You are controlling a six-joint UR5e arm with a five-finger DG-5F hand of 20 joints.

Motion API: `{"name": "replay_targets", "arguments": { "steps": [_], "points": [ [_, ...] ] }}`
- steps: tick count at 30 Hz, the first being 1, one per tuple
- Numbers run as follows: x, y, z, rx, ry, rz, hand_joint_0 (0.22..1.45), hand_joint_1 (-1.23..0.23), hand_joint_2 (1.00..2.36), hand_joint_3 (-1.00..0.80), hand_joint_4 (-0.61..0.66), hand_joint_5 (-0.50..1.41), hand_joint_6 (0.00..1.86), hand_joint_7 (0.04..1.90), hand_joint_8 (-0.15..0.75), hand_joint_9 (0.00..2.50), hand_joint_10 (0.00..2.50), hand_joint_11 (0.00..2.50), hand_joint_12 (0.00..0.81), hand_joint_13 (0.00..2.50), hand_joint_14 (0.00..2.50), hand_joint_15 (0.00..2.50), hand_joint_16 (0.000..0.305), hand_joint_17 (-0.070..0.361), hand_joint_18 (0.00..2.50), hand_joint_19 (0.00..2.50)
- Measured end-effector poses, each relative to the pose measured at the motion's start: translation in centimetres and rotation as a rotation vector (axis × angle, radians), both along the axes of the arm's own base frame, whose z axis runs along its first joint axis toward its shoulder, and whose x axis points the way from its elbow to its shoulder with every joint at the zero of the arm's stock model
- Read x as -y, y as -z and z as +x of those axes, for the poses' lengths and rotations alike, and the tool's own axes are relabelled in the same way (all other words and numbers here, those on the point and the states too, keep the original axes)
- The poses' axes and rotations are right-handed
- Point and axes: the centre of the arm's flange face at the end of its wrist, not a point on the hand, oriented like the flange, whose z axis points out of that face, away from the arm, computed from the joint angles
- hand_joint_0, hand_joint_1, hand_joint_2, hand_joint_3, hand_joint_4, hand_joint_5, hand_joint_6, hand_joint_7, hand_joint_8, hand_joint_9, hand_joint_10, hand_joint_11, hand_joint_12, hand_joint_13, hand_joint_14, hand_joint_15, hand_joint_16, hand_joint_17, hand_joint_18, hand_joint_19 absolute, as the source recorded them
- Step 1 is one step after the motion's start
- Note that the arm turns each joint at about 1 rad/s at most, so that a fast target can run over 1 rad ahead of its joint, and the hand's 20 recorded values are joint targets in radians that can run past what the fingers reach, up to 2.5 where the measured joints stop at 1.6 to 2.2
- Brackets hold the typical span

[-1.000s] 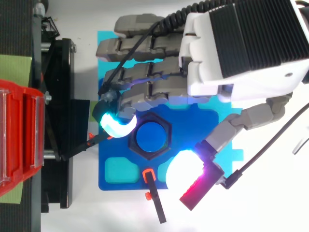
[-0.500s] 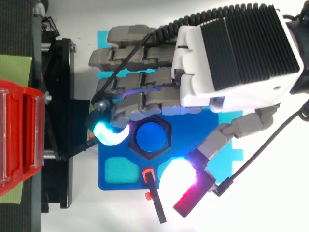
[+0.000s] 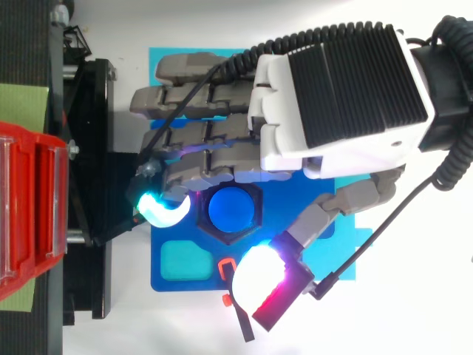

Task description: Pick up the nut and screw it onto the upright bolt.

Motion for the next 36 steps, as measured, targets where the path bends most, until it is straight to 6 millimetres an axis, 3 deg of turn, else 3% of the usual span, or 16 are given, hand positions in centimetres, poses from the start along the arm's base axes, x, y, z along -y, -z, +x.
{"name": "replay_targets", "arguments": {
  "steps": [21, 26, 28, 36],
  "points": [
    [2.1, 0.4, -0.4, 0.017, 0.006, -0.051, 0.44, -0.24, 1.0, -0.5, 0.28, -0.05, 0.5, 1.05, 0.312, 0.79, 0.0, 0.0, 0.401, 0.4, 0.0, 0.0, 0.049, 0.111, 0.1, 0.0],
    [2.6, 0.3, -0.3, 0.028, 0.009, -0.056, 0.46, -0.25, 1.0, -0.5, 0.24, 0.0, 0.5, 1.16, 0.314, 0.98, 0.0, 0.0, 0.384, 0.54, 0.0, 0.0, 0.046, 0.104, 0.23, 0.0],
    [2.8, 0.2, -0.3, 0.033, 0.009, -0.059, 0.47, -0.25, 1.0, -0.5, 0.21, 0.04, 0.5, 1.25, 0.299, 1.2, 0.0, 0.03, 0.364, 0.69, 0.0, 0.0, 0.043, 0.096, 0.38, 0.0],
    [3.3, 0.0, -0.3, 0.048, 0.014, -0.066, 0.5, -0.26, 1.0, -0.5, 0.14, 0.1, 0.5, 1.42, 0.254, 1.63, 0.0, 0.11, 0.305, 1.01, 0.0, 0.03, 0.035, 0.078, 0.73, 0.1]
  ]
}}
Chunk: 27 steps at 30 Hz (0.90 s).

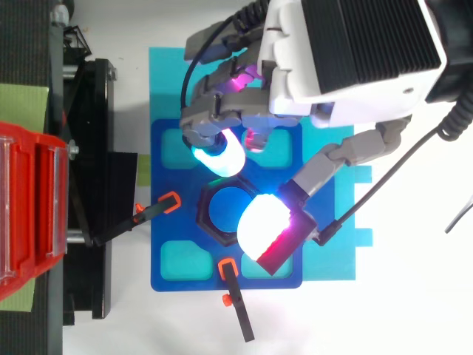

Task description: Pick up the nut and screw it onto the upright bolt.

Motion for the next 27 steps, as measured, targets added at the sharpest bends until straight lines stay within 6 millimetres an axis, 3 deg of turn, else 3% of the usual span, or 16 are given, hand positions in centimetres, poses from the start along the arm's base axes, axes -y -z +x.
{"name": "replay_targets", "arguments": {
  "steps": [3, 5, 9, 10, 12, 16, 20, 27],
  "points": [
    [0.2, 0.0, 0.0, -0.001, 0.002, 0.0, 0.5, -0.26, 1.0, -0.5, 0.12, 0.11, 0.5, 1.45, 0.257, 1.77, 0.01, 0.18, 0.271, 1.13, 0.0, 0.05, 0.032, 0.073, 0.9, 0.16],
    [0.3, 0.0, -0.1, -0.001, 0.003, 0.0, 0.51, -0.27, 1.0, -0.5, 0.11, 0.11, 0.53, 1.41, 0.275, 2.02, 0.01, 0.32, 0.243, 1.31, 0.0, 0.09, 0.028, 0.062, 1.02, 0.22],
    [0.5, 0.0, -0.1, -0.002, 0.002, 0.0, 0.5, -0.27, 1.0, -0.5, 0.1, 0.1, 0.54, 1.39, 0.294, 2.22, 0.02, 0.51, 0.26, 1.48, 0.0, 0.13, 0.025, 0.056, 1.11, 0.22],
    [0.5, 0.0, -0.1, -0.002, 0.002, 0.0, 0.5, -0.27, 1.0, -0.5, 0.1, 0.1, 0.5, 1.45, 0.295, 2.18, 0.02, 0.51, 0.27, 1.44, 0.01, 0.12, 0.026, 0.059, 1.01, 0.2],
    [0.6, -0.1, -0.1, -0.001, 0.002, 0.0, 0.5, -0.26, 1.0, -0.5, 0.13, 0.07, 0.5, 1.33, 0.308, 2.04, 0.02, 0.43, 0.285, 1.37, 0.01, 0.13, 0.031, 0.069, 0.91, 0.17],
    [1.0, -1.0, 0.0, 0.005, 0.002, 0.0, 0.48, -0.27, 1.0, -0.5, 0.27, -0.05, 0.5, 0.92, 0.31, 1.54, 0.01, 0.22, 0.322, 1.12, 0.0, 0.1, 0.039, 0.087, 0.74, 0.17],
    [1.5, -3.0, 0.1, 0.005, 0.0, -0.007, 0.46, -0.29, 1.0, -0.5, 0.21, -0.12, 0.5, 0.72, 0.301, 1.18, 0.0, 0.06, 0.361, 0.8, 0.0, 0.03, 0.048, 0.108, 0.62, 0.19],
    [1.5, -7.0, 0.1, -0.001, 0.005, -0.028, 0.45, -0.31, 1.0, -0.5, 0.17, -0.16, 0.5, 0.63, 0.275, 0.83, 0.0, 0.0, 0.382, 0.5, 0.0, 0.0, 0.053, 0.118, 0.33, 0.12]
  ]
}}
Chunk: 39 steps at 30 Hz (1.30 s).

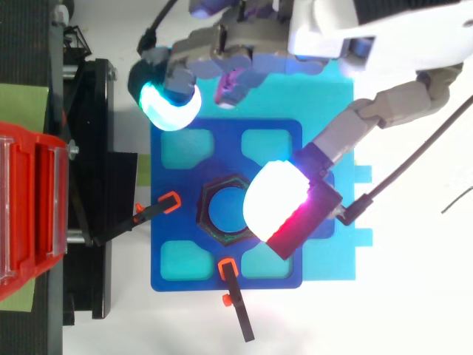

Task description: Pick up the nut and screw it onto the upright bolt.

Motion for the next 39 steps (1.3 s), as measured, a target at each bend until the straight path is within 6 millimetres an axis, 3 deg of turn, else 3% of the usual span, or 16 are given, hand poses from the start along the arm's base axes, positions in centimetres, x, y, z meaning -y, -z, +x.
{"name": "replay_targets", "arguments": {
  "steps": [4, 10, 14, 20, 39],
  "points": [
    [-0.6, -0.4, 0.2, 0.004, 0.006, 0.001, 0.44, -0.31, 1.0, -0.5, 0.15, -0.17, 0.5, 0.6, 0.266, 0.61, 0.0, 0.0, 0.387, 0.27, 0.0, 0.0, 0.055, 0.123, 0.01, 0.0],
    [-2.1, 2.4, 0.4, -0.009, 0.003, 0.033, 0.43, -0.29, 1.0, -0.5, 0.12, -0.19, 0.5, 0.58, 0.243, 0.44, 0.0, 0.0, 0.379, 0.03, 0.0, 0.0, 0.057, 0.129, 0.0, 0.0],
    [-2.9, 4.6, 0.6, 0.0, -0.006, 0.059, 0.42, -0.28, 1.0, -0.5, 0.1, -0.19, 0.5, 0.57, 0.228, 0.38, 0.0, 0.0, 0.378, 0.0, 0.0, 0.0, 0.059, 0.132, 0.0, 0.0],
    [-3.3, 6.4, 0.4, -0.004, -0.013, 0.062, 0.42, -0.28, 1.0, -0.5, 0.1, -0.2, 0.5, 0.57, 0.221, 0.36, 0.0, 0.0, 0.376, 0.0, 0.0, 0.0, 0.06, 0.135, 0.0, 0.0],
    [-3.4, 7.8, -0.2, -0.046, -0.017, 0.057, 0.43, -0.3, 1.0, -0.5, 0.17, -0.15, 0.5, 0.66, 0.243, 0.48, 0.0, 0.0, 0.379, 0.11, 0.0, 0.0, 0.057, 0.129, 0.0, 0.0]
  ]
}}
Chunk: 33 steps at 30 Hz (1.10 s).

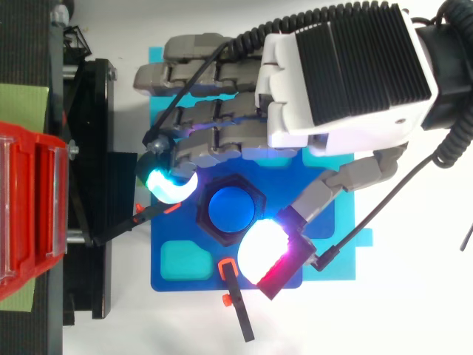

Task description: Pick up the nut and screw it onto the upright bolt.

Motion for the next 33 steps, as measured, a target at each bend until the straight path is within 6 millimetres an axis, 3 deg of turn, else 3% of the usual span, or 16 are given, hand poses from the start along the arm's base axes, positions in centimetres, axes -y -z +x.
{"name": "replay_targets", "arguments": {
  "steps": [18, 24, 33],
  "points": [
    [0.4, 0.8, -0.1, 0.013, -0.002, 0.002, 0.45, -0.3, 1.0, -0.5, 0.22, -0.03, 0.5, 1.12, 0.279, 0.83, 0.0, 0.0, 0.372, 0.35, 0.0, 0.0, 0.049, 0.11, 0.0, 0.0],
    [0.7, 0.8, -0.1, 0.016, -0.001, 0.002, 0.47, -0.32, 1.0, -0.5, 0.19, 0.01, 0.5, 1.25, 0.286, 1.0, 0.0, 0.0, 0.359, 0.49, 0.0, 0.0, 0.045, 0.101, 0.16, 0.0],
    [1.3, 0.7, -0.3, 0.014, -0.005, 0.002, 0.49, -0.33, 1.0, -0.5, 0.15, 0.09, 0.5, 1.43, 0.26, 1.53, 0.0, 0.07, 0.314, 0.89, 0.0, 0.0, 0.035, 0.078, 0.62, 0.07]
  ]
}}
